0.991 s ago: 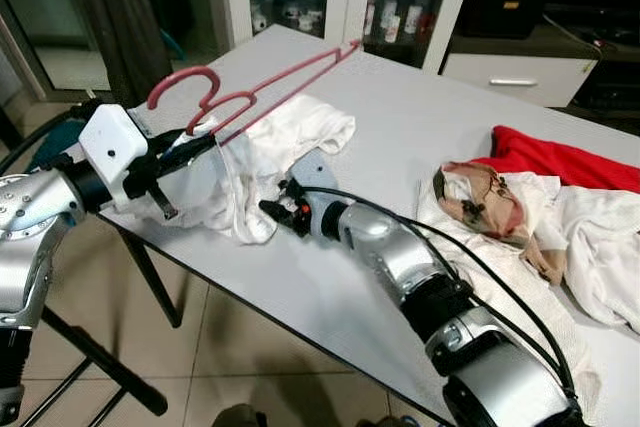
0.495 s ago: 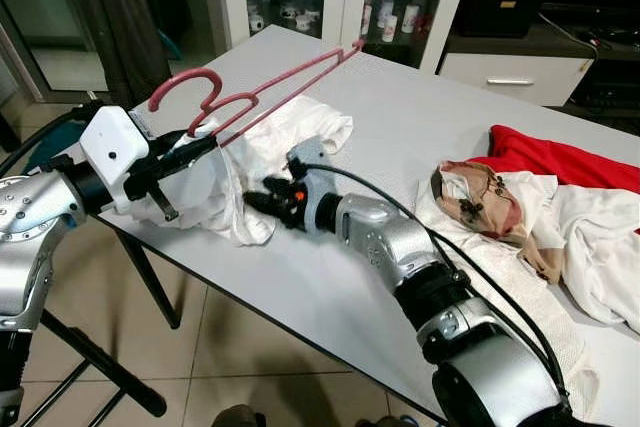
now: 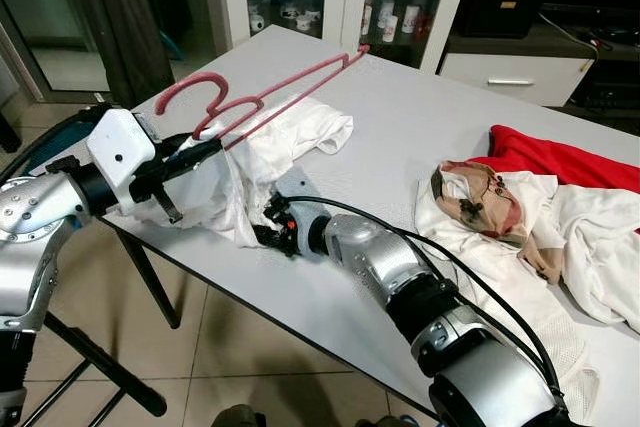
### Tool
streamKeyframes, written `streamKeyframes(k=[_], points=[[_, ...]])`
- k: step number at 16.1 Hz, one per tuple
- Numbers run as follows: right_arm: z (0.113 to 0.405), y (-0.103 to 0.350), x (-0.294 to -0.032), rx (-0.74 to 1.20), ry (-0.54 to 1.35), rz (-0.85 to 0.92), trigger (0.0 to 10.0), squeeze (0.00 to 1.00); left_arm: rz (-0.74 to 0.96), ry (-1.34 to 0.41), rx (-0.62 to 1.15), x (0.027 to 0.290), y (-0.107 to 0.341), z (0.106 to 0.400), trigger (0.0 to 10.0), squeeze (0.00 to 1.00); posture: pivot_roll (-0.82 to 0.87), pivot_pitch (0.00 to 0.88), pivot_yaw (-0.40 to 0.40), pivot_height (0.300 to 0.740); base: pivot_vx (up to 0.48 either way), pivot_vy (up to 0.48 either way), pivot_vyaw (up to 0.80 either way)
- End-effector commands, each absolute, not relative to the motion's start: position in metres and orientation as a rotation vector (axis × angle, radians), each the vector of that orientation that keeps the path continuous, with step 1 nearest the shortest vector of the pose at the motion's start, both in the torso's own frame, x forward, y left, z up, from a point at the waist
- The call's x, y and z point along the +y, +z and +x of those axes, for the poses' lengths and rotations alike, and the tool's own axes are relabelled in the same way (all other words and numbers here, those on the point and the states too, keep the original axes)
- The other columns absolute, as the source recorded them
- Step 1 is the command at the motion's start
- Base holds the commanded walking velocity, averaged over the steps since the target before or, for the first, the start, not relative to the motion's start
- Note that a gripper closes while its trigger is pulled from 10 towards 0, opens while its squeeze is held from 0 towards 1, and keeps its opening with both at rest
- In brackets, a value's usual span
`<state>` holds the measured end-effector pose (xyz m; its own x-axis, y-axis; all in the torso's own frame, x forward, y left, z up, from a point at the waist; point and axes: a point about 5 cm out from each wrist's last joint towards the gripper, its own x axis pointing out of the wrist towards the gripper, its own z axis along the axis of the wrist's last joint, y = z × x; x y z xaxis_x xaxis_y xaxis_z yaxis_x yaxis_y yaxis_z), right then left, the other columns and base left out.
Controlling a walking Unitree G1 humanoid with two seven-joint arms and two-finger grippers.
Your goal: Hang hanger
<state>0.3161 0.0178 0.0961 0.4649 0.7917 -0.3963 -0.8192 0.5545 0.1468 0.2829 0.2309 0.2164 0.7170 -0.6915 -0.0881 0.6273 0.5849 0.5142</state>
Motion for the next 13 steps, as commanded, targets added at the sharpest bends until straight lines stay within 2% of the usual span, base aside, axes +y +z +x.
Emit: streamKeyframes(k=[1, 5, 10, 13], points=[[0.314, 0.099, 0.027, 0.435, 0.996, -0.024, 0.0, 0.0, 0.57, -0.784, -0.148, 0.226, 0.222, 0.283, 0.0, 0.0, 0.09, 0.0, -0.022, 0.74, 0.0, 0.0, 0.0], [0.327, 0.102, 0.008, 0.419, 0.881, 0.044, 0.0, 0.0, 0.579, -0.783, -0.149, 0.228, 0.224, 0.283, 0.0, 0.0, 0.09, 0.0, -0.023, 0.74, 0.0, 0.0, 0.0], [0.358, 0.121, -0.043, 0.335, 0.617, 0.183, 0.0, 0.0, 0.583, -0.778, -0.152, 0.23, 0.225, 0.284, 0.0, 0.0, 0.08, 0.0, -0.022, 0.74, 0.0, 0.0, 0.0], [0.37, 0.135, -0.063, 0.281, 0.551, 0.215, 0.0, 0.0, 0.586, -0.779, -0.157, 0.229, 0.227, 0.285, 0.0, 0.0, 0.08, 0.0, -0.022, 0.74, 0.0, 0.0, 0.0]])
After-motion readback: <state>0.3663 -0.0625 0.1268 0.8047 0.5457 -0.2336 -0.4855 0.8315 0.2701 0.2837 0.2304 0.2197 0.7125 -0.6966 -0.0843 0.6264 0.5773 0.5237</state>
